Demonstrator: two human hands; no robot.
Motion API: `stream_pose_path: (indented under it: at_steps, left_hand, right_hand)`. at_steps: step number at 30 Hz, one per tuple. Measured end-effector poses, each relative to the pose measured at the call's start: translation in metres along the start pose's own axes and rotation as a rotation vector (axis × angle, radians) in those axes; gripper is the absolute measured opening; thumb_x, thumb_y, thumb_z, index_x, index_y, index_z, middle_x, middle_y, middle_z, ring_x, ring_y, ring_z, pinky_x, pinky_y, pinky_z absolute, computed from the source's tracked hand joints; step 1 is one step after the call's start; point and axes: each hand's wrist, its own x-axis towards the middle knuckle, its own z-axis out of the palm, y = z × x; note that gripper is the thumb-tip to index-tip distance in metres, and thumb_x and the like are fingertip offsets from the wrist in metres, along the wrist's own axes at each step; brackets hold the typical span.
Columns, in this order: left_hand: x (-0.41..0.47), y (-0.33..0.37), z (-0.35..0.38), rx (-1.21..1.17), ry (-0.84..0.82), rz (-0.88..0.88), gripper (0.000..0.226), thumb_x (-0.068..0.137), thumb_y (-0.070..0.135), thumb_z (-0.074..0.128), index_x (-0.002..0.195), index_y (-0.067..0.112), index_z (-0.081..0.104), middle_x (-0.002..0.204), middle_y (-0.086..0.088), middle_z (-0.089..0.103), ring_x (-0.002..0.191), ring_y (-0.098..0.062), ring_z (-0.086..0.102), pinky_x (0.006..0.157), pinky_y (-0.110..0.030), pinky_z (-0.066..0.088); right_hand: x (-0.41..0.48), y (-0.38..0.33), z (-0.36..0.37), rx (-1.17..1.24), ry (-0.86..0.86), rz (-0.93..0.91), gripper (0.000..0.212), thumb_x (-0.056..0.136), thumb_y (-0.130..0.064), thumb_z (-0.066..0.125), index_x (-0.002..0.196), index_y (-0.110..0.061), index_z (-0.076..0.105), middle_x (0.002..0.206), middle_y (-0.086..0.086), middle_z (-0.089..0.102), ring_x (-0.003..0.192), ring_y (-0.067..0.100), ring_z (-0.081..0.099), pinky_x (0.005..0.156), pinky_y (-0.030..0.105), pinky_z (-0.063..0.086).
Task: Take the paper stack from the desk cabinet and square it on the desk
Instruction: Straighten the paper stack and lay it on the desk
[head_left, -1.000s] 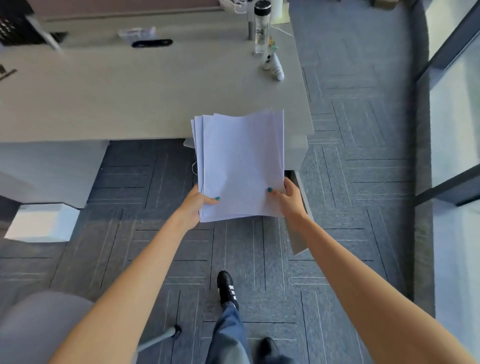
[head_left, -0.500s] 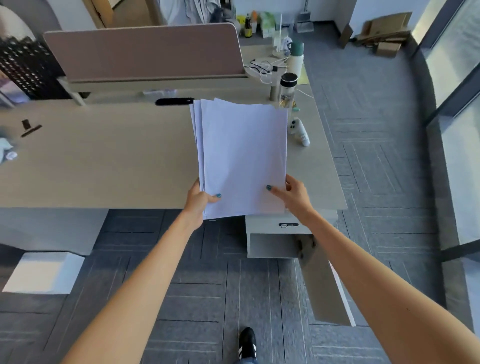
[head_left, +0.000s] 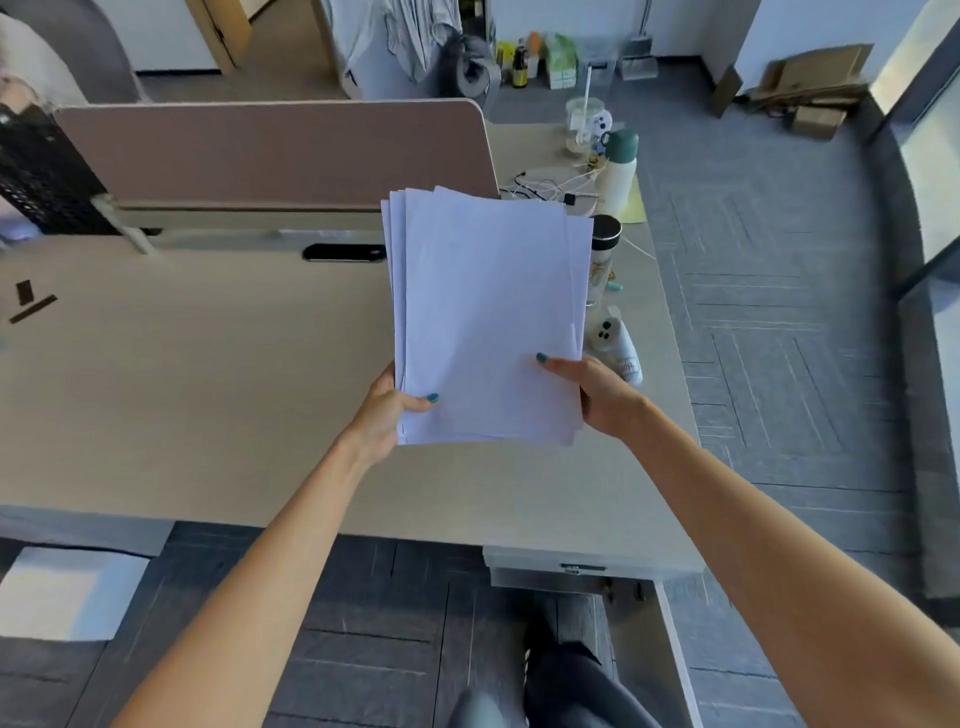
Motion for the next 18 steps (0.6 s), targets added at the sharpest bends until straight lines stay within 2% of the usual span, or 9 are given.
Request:
stream_pose_path:
  at_steps: [3, 5, 7, 9, 13, 18]
  left_hand:
    - [0.023, -0.002, 0.002, 0.007, -0.039, -0.034, 0.060, 0.077, -0.018, 0.057, 0.119, 0.026, 0.059, 0.119, 0.000, 0.069, 0.110, -0.023, 0.065, 0.090, -0.033, 0.053]
    - [0.038, -0.003, 0.001, 0.027, -0.060, -0.061, 0.063, 0.072, -0.013, 0.064, 0.127, 0.019, 0.057, 0.126, -0.004, 0.068, 0.116, -0.026, 0.064, 0.095, -0.036, 0.052]
    - [0.051, -0.004, 0.000, 0.045, -0.072, -0.078, 0.070, 0.066, -0.008, 0.068, 0.131, 0.016, 0.054, 0.127, -0.005, 0.067, 0.118, -0.027, 0.063, 0.091, -0.035, 0.055]
    - [0.063, -0.002, 0.000, 0.038, -0.083, -0.081, 0.068, 0.067, -0.006, 0.066, 0.131, 0.014, 0.054, 0.125, -0.005, 0.068, 0.118, -0.028, 0.063, 0.088, -0.033, 0.056]
    - [0.086, 0.009, -0.005, -0.095, -0.109, -0.068, 0.046, 0.091, 0.007, 0.057, 0.136, 0.016, 0.052, 0.133, -0.004, 0.064, 0.120, -0.023, 0.063, 0.097, -0.038, 0.050]
    - [0.111, 0.035, -0.016, -0.096, -0.175, -0.026, 0.042, 0.093, 0.014, 0.057, 0.135, 0.011, 0.055, 0.137, -0.007, 0.061, 0.127, -0.025, 0.058, 0.108, -0.045, 0.042]
  right_hand:
    - [0.022, -0.012, -0.010, 0.030, -0.040, 0.023, 0.034, 0.079, -0.022, 0.069, 0.112, -0.017, 0.067, 0.111, 0.003, 0.072, 0.100, 0.019, 0.070, 0.088, 0.037, 0.056]
    - [0.037, -0.019, -0.015, 0.043, -0.036, 0.017, 0.036, 0.082, -0.016, 0.068, 0.117, -0.013, 0.065, 0.111, 0.004, 0.071, 0.096, 0.019, 0.071, 0.084, 0.035, 0.059]
    - [0.050, -0.020, -0.018, 0.007, -0.001, -0.002, 0.046, 0.079, -0.015, 0.070, 0.123, -0.007, 0.061, 0.114, 0.008, 0.069, 0.098, 0.022, 0.069, 0.080, 0.033, 0.059]
    - [0.062, -0.018, -0.020, -0.018, 0.031, -0.012, 0.053, 0.076, -0.018, 0.071, 0.125, -0.004, 0.060, 0.116, 0.009, 0.068, 0.101, 0.025, 0.067, 0.075, 0.030, 0.058]
    - [0.074, -0.013, -0.023, -0.001, 0.065, -0.029, 0.038, 0.086, -0.013, 0.067, 0.123, -0.005, 0.061, 0.112, 0.007, 0.070, 0.096, 0.019, 0.069, 0.072, 0.026, 0.058]
    - [0.078, -0.010, -0.022, -0.048, 0.070, -0.034, 0.020, 0.088, -0.011, 0.065, 0.108, -0.011, 0.069, 0.103, 0.003, 0.073, 0.089, 0.015, 0.072, 0.074, 0.026, 0.058]
